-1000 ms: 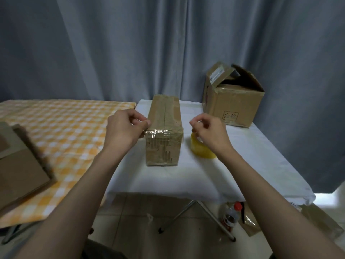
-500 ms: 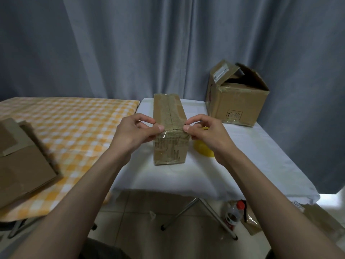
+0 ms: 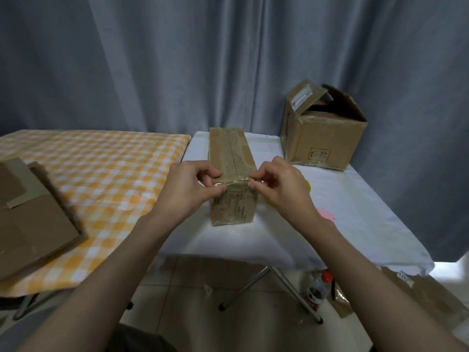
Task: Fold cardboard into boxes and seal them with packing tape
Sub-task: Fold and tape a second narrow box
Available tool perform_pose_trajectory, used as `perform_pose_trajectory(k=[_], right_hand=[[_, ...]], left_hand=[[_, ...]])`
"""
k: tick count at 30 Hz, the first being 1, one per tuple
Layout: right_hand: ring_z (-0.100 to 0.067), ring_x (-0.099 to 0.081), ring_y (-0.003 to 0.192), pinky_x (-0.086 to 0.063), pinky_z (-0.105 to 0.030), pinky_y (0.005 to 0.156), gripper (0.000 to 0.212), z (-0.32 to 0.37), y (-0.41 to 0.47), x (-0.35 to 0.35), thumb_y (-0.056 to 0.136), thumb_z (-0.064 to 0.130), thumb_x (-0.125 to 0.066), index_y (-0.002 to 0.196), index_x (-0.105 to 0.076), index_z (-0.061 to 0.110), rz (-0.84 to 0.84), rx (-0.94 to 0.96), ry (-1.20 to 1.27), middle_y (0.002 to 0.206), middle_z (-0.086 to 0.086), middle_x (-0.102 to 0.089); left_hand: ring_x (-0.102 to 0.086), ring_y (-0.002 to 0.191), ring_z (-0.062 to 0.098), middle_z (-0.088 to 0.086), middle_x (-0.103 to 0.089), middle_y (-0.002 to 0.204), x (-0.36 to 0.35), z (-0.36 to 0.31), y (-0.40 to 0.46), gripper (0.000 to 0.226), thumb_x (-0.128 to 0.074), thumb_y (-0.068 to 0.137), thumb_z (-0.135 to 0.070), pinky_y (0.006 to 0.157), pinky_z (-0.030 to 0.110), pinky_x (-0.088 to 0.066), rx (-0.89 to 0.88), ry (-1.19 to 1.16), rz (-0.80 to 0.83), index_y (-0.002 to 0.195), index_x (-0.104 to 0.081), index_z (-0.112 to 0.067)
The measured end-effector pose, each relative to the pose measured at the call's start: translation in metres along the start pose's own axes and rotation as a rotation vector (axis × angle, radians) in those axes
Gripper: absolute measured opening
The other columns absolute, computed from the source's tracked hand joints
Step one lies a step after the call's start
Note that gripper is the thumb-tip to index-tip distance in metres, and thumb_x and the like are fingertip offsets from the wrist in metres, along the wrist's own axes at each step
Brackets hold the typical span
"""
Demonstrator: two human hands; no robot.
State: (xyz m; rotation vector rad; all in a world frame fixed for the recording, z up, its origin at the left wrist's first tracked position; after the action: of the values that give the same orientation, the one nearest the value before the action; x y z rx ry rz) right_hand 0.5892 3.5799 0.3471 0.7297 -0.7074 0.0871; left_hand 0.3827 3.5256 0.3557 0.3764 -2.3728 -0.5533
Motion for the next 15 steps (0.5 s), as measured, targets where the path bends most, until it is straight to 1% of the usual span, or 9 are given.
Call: perform_pose_trajectory(k=[2, 3, 4, 5, 6, 8, 11, 13, 15], right_hand=[[-0.004, -0.055, 0.073, -0.040, -0.010, 0.064, 0.011, 0.001, -0.004, -0.003, 0.083, 0.020, -0.080, 0.085, -0.070, 0.017, -0.025, 0.060, -0.065, 0.086, 0.004, -0.056], [-0.005, -0.055, 0.074, -0.041, -0.010, 0.064, 0.010, 0.002, -0.005, -0.004, 0.083, 0.020, -0.080, 0.086, -0.071, 0.017, -0.036, 0.062, -0.073, 0.086, 0.003, -0.057], [-0.004, -0.056, 0.074, -0.041, -0.009, 0.064, 0.009, 0.002, -0.004, -0.003, 0.083, 0.020, -0.080, 0.086, -0.072, 0.016, -0.045, 0.040, -0.052, 0.085, 0.003, -0.057], [-0.003, -0.057, 0.073, -0.041, -0.007, 0.065, 0.009, 0.001, -0.003, -0.001, 0.081, 0.019, -0.081, 0.086, -0.075, 0.015, -0.044, -0.005, -0.003, 0.084, 0.004, -0.058], [-0.002, -0.059, 0.072, -0.043, -0.007, 0.067, 0.009, -0.001, -0.002, 0.002, 0.081, 0.017, -0.081, 0.087, -0.077, 0.014, -0.028, -0.063, 0.060, 0.084, 0.003, -0.059], [-0.003, -0.062, 0.074, -0.050, -0.012, 0.071, 0.011, -0.004, 0.000, 0.009, 0.086, 0.011, -0.076, 0.096, -0.079, 0.009, 0.061, -0.159, 0.204, 0.090, -0.004, -0.063], [-0.014, -0.066, 0.090, -0.057, -0.019, 0.081, 0.026, -0.009, -0.002, 0.018, 0.092, -0.007, -0.062, 0.114, -0.073, 0.001, 0.205, -0.242, 0.428, 0.107, -0.017, -0.061], [-0.023, -0.066, 0.097, -0.057, -0.024, 0.087, 0.031, -0.010, -0.002, 0.021, 0.089, -0.011, -0.064, 0.116, -0.072, 0.001, 0.236, -0.254, 0.444, 0.112, -0.018, -0.063], [-0.027, -0.064, 0.100, -0.055, -0.030, 0.092, 0.032, -0.010, -0.001, 0.021, 0.084, -0.007, -0.072, 0.113, -0.075, 0.005, 0.223, -0.252, 0.399, 0.111, -0.017, -0.066]], left_hand=[[-0.065, 0.070, 0.013, -0.004, -0.064, 0.063, -0.004, -0.003, -0.001, 0.019, -0.085, 0.070, -0.015, 0.074, 0.025, -0.052, -0.042, 0.115, -0.024, 0.082, -0.071, -0.020], [-0.064, 0.069, 0.013, -0.005, -0.062, 0.063, -0.006, -0.006, -0.001, 0.018, -0.083, 0.071, -0.015, 0.074, 0.031, -0.052, -0.058, 0.170, -0.035, 0.084, -0.072, -0.019], [-0.063, 0.069, 0.013, -0.005, -0.062, 0.064, -0.007, -0.007, -0.001, 0.018, -0.082, 0.071, -0.016, 0.073, 0.032, -0.052, -0.068, 0.200, -0.038, 0.086, -0.072, -0.018], [-0.063, 0.070, 0.012, -0.005, -0.063, 0.065, -0.007, -0.008, 0.000, 0.017, -0.082, 0.073, -0.017, 0.074, 0.029, -0.052, -0.067, 0.192, -0.025, 0.086, -0.073, -0.018], [-0.065, 0.071, 0.009, -0.006, -0.066, 0.067, -0.005, -0.007, 0.001, 0.014, -0.083, 0.075, -0.019, 0.073, 0.020, -0.051, -0.051, 0.149, 0.000, 0.086, -0.074, -0.018], [-0.066, 0.076, 0.000, -0.012, -0.073, 0.076, 0.004, 0.000, 0.006, 0.009, -0.079, 0.082, -0.026, 0.068, 0.005, -0.043, -0.007, 0.043, 0.085, 0.088, -0.078, -0.020], [-0.066, 0.093, -0.006, -0.019, -0.075, 0.097, 0.018, 0.012, 0.011, 0.023, -0.074, 0.084, -0.035, 0.079, 0.008, -0.044, 0.014, -0.051, 0.259, 0.106, -0.077, -0.029], [-0.066, 0.097, -0.005, -0.016, -0.076, 0.094, 0.021, 0.016, 0.011, 0.033, -0.078, 0.074, -0.036, 0.081, 0.006, -0.042, 0.001, -0.104, 0.308, 0.106, -0.076, -0.032], [-0.066, 0.096, -0.005, -0.013, -0.076, 0.086, 0.018, 0.019, 0.012, 0.031, -0.084, 0.068, -0.031, 0.079, 0.002, -0.039, -0.015, -0.135, 0.312, 0.099, -0.078, -0.031]])
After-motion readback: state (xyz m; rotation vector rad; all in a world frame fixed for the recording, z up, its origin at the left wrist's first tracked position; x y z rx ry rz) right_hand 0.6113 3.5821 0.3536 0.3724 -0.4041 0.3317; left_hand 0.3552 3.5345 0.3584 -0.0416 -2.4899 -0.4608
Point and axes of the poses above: each hand's wrist, its own y-axis towards the middle knuckle, its own x-axis out of the back of the hand, z = x × y, the point moved 2 cm from there along y, towards the middle knuckle
